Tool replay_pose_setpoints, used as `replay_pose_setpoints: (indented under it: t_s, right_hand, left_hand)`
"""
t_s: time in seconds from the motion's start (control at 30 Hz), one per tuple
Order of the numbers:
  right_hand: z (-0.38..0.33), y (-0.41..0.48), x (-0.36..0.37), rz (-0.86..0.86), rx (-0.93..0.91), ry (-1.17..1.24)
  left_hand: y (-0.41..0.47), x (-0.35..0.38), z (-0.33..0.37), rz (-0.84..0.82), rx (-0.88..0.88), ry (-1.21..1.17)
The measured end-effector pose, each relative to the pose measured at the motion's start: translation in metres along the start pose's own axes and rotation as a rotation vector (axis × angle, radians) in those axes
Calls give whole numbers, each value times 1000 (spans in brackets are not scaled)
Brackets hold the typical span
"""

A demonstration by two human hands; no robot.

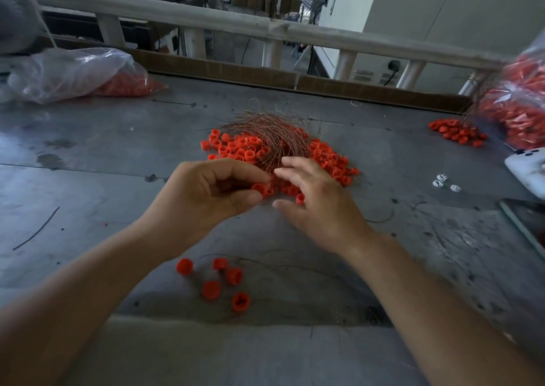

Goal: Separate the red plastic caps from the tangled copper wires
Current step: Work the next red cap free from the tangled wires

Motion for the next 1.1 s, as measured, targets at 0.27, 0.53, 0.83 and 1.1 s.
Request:
replay_pose_setpoints:
  t_s: [0.27,0.53,0.83,1.1]
  right_hand:
    - [-32,-7,-29,263,-277,128]
    - [6,-8,-54,414,8,833]
    - [27,-20,-99,699,85,916]
    - [-25,-14,-57,305,-111,522]
  left_hand:
    - [-5,12,8,-74,20,-82]
    - [-1,-11,-4,104,-84,-273]
    - [-3,-5,-14,79,-208,-324]
    - [-5,3,-11,-3,-211,-461]
Point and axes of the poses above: each hand's wrist, its own y-axis towards the middle knuckle, its own x-axis out of the palm, z = x × y, the point moved 8 cm from there along y, towards the middle knuckle, and after that the axes turned 1 degree about z, right-handed, at the moved point
